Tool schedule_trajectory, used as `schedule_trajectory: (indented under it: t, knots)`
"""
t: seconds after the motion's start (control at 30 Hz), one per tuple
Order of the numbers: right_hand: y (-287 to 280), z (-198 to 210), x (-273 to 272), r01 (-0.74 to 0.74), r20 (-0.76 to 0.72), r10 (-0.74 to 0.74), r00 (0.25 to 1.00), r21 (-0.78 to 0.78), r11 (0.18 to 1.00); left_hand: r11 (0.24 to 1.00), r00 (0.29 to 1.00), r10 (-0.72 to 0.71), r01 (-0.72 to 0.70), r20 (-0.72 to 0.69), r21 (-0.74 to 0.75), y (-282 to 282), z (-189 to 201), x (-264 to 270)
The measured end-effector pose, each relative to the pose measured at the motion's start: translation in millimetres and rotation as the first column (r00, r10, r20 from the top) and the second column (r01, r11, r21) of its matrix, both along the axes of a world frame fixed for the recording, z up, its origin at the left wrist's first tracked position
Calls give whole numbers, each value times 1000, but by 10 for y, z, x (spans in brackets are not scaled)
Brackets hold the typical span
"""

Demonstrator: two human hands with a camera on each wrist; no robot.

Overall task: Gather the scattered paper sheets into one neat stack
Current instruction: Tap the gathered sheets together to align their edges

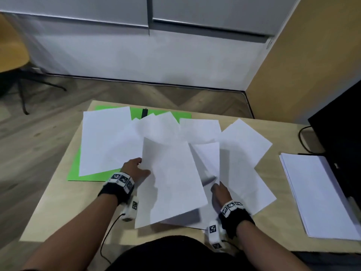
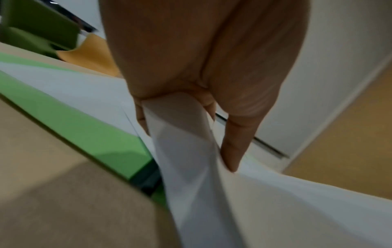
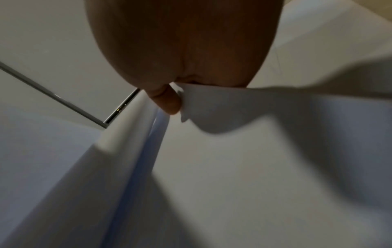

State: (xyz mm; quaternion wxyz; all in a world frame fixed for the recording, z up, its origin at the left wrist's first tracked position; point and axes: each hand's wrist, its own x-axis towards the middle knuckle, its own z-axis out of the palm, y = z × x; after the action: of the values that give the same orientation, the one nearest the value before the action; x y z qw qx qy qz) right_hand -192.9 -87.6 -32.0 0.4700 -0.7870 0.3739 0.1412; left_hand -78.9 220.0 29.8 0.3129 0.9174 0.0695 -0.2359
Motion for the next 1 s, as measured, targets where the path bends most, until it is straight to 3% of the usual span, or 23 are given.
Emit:
schedule_trajectory:
  t: [0.07, 0.13, 0.27, 0.37, 0.43, 0.57, 0.7, 0.83, 0.9, 0.93, 1.0]
  knots:
    - [-30, -106, -8, -20, 7, 20, 1000, -21, 1000, 999, 1000, -27, 27, 2, -31, -115, -87, -5]
    - [-48, -126, -20, -56, -10, 55, 998, -77, 995, 984, 999, 1, -7, -33, -179, -168, -64, 45]
    - [-134, -157, -46, -41, -70, 35, 997, -88, 995, 832, 988, 97, -148, -122, -534, -161, 178, 246]
    - [-122, -194, -36, -80, -58, 75, 995, -93, 992, 767, 968, 250, -184, 22, -614, -192, 522, 322]
    - [-105, -152, -33, -38, -50, 34, 998, -97, 995, 654, 949, 311, -171, 56, -737, -213, 709, 379]
    - [-110, -137, -28, -95, -81, 87, 993, -99, 990, 517, 978, 194, -40, 72, -855, -243, 1177, 332]
    - [-95, -110, -39, -16, -84, 12, 996, -54, 998, 388, 987, -5, 147, 158, -910, -320, 1649, 175]
    - [-71, -48, -67, 13, -35, -13, 999, -23, 1000, 195, 990, -103, 110, 91, -975, -239, 1746, 179]
    - [-100, -94, -81, 59, 4, -59, 998, 4, 998, 220, 993, -110, 68, 45, -973, -178, 1584, 284]
    - [-79, -48, -93, 70, 34, -71, 997, 19, 997, 294, 994, -105, 46, 15, -955, -139, 1434, 347]
    - [-39, 9, -99, 95, 72, -101, 992, 88, 992, 564, 997, -80, 37, -10, -825, -85, 1074, 458]
